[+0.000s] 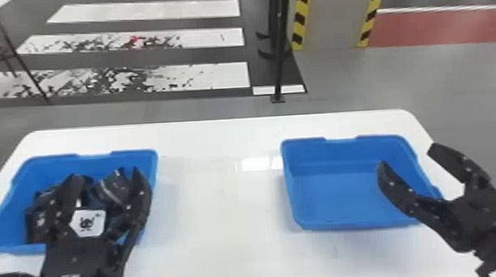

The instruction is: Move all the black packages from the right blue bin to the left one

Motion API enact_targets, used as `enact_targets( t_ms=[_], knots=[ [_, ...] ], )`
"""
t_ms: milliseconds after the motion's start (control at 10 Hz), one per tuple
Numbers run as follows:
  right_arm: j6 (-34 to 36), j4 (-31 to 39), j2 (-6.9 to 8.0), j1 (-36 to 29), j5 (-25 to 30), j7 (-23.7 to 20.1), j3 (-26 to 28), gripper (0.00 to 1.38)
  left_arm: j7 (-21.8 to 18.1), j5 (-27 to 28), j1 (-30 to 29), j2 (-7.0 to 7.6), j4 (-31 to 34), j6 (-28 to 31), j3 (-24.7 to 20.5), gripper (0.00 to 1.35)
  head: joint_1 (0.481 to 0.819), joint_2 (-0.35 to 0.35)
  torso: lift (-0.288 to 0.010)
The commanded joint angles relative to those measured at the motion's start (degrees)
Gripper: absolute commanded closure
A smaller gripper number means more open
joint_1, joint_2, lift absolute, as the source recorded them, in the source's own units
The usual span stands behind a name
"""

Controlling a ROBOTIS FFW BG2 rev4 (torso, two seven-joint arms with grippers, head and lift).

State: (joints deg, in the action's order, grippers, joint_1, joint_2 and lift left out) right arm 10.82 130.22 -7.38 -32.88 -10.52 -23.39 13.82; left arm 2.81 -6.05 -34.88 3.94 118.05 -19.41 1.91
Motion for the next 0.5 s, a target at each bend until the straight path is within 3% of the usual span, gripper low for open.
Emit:
enact_targets(
  t_ms=[0, 400],
  knots=[
    [0.0, -0.1, 0.0, 0.1, -0.1, 0.0, 0.0, 0.18, 0.0, -0.1, 0.0, 0.11, 0.0, 0.0, 0.0, 0.23, 0.695, -0.035, -0.154],
    [-0.7, -0.4, 0.0, 0.1, -0.2, 0.0, 0.0, 0.18, 0.0, -0.3, 0.0, 0.11, 0.0, 0.0, 0.1, 0.23, 0.695, -0.037, -0.154]
  ],
)
